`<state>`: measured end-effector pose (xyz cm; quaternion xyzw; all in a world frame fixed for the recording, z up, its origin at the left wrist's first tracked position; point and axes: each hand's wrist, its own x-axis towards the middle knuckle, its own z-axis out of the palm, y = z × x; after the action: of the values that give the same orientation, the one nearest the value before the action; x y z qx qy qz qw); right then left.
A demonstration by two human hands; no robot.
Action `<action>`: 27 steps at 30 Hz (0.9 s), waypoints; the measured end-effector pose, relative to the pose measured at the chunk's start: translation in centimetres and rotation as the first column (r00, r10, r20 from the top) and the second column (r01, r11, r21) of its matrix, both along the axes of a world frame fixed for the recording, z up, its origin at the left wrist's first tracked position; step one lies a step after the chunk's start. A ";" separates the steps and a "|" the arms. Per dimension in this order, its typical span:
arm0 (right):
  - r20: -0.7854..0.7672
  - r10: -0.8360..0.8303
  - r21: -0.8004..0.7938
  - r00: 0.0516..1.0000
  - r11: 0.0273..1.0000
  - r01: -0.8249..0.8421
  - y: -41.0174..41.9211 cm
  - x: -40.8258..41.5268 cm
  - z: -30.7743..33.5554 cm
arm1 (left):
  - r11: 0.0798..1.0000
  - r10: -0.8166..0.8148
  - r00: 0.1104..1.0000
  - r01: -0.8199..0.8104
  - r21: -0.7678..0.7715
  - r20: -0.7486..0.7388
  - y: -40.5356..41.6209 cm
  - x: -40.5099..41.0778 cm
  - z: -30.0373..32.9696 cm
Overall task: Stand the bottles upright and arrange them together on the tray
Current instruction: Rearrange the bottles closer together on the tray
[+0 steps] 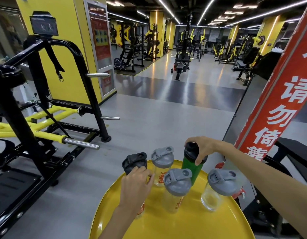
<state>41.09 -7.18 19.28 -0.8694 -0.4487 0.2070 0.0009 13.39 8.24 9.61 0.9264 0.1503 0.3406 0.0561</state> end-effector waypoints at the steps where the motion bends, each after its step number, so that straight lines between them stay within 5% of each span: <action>1: -0.003 0.031 -0.020 1.000 0.999 -0.031 -0.2 0.2 0.1 | 1.000 0.000 1.000 0.000 0.000 0.003 0.0 0.0 0.0; 5: -0.055 0.061 -0.071 0.997 0.995 -0.065 -0.6 0.3 0.3 | 1.000 0.009 1.000 -0.009 0.002 0.010 0.0 0.1 0.0; 22: 0.004 -0.339 -0.108 0.941 0.935 0.337 0.3 -0.9 -0.6 | 1.000 0.018 1.000 -0.018 0.023 -0.003 -0.1 0.0 -0.2; 27: 0.139 -0.372 -0.083 0.918 0.919 0.385 0.4 -1.0 -0.7 | 1.000 0.007 1.000 -0.007 0.011 -0.002 -0.1 0.0 -0.3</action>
<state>40.05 -6.74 18.58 -0.9493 -0.2595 0.1741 -0.0332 13.36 8.17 9.32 0.9265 0.1520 0.3406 0.0497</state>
